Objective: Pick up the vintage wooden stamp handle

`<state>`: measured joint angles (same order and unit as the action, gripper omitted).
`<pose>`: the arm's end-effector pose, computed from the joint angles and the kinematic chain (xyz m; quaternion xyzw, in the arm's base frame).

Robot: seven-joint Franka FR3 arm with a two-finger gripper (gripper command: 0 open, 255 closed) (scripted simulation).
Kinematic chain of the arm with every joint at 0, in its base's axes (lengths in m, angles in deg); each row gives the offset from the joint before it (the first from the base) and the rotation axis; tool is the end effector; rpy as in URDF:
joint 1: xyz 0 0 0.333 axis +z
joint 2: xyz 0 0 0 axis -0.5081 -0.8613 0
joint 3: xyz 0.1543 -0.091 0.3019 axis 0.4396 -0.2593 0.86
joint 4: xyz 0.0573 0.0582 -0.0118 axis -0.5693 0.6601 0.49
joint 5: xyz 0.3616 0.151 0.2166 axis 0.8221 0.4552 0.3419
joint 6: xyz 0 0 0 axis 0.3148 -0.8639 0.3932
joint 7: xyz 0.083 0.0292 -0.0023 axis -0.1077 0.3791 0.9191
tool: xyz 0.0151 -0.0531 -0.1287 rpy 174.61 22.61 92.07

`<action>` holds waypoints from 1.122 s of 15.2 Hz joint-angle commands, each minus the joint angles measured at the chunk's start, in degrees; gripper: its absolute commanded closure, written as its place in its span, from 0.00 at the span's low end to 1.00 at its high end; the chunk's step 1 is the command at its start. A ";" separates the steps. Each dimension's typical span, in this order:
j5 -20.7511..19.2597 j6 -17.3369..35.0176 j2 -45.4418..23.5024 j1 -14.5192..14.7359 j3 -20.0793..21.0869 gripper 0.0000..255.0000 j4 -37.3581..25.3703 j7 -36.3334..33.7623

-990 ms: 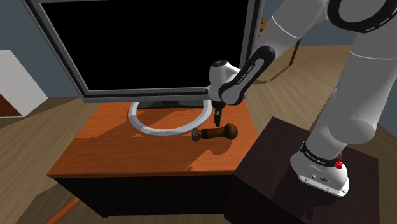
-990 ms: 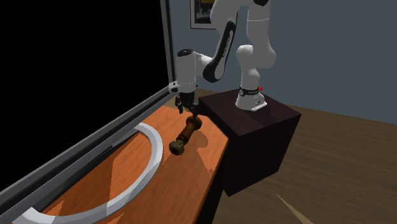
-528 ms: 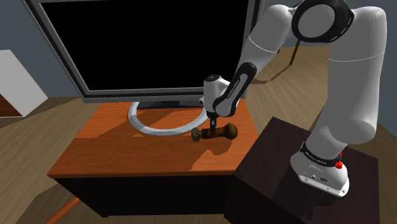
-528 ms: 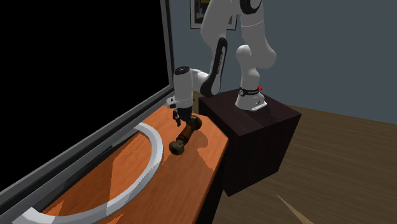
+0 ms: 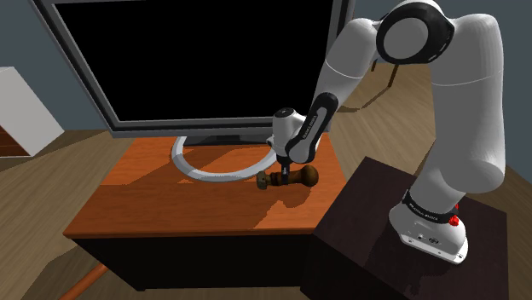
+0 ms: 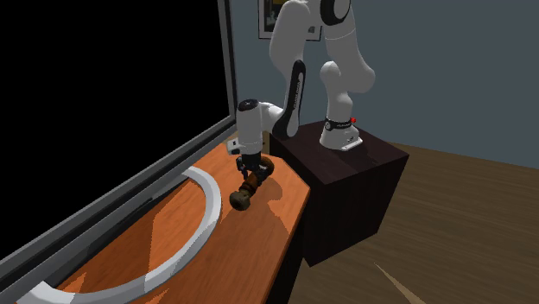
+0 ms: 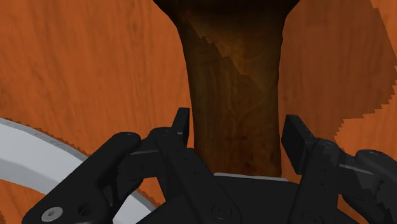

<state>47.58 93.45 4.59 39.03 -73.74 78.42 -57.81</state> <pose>0.5189 0.0831 0.0757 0.9601 0.2781 -0.0192 0.0231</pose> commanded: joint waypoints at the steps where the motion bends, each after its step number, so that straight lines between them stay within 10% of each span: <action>1: 0.01 0.04 -0.09 0.00 -0.01 1.00 -0.04 -0.01; 17: 1.02 -5.12 6.49 -0.62 0.87 1.00 1.39 0.98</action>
<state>48.45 89.01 10.21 38.53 -72.97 79.65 -57.02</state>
